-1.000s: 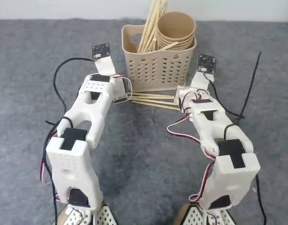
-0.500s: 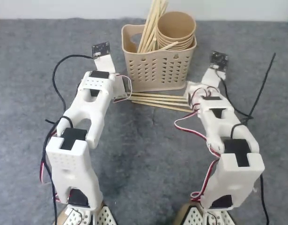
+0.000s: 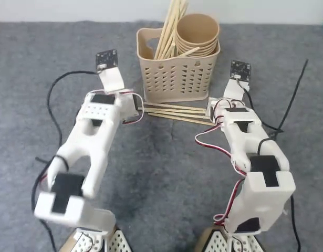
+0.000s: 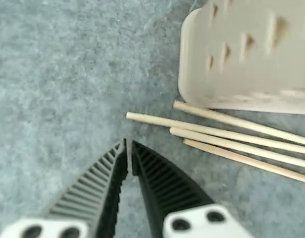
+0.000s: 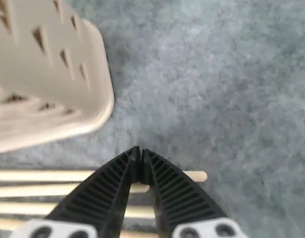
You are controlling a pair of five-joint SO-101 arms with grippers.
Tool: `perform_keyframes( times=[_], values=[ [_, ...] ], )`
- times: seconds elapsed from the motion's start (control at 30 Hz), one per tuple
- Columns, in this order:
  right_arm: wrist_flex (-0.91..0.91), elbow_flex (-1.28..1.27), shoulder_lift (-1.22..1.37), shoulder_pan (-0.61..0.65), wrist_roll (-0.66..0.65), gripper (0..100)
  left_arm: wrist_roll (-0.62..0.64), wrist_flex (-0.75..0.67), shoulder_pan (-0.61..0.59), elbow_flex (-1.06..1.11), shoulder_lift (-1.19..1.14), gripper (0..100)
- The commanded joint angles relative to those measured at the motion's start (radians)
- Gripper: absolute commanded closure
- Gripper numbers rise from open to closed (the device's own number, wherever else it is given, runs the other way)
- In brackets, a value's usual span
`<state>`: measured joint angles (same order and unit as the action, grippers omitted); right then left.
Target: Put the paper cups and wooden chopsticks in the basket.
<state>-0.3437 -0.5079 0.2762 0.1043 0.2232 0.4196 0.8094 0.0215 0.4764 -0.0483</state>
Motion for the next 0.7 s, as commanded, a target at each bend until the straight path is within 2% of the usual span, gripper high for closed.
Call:
perform_keyframes(
  times=[0.0, 0.2, 0.57, 0.67],
  values=[
    [-0.107, 0.051, -0.021, 0.016, -0.025, 99.1, -0.011, -0.031, 0.000, 0.082, 0.210, 99],
    [-0.355, 0.087, -0.073, 0.027, -0.140, 99.1, -0.049, -0.034, -0.009, 0.130, 0.270, 99],
    [-0.788, 0.092, -0.257, 0.128, -0.152, 99.1, -0.051, -0.037, -0.040, 0.128, 0.259, 99],
    [-0.868, 0.092, -0.331, 0.174, -0.204, 99.1, -0.051, -0.037, -0.063, 0.130, 0.262, 99]
  ],
)
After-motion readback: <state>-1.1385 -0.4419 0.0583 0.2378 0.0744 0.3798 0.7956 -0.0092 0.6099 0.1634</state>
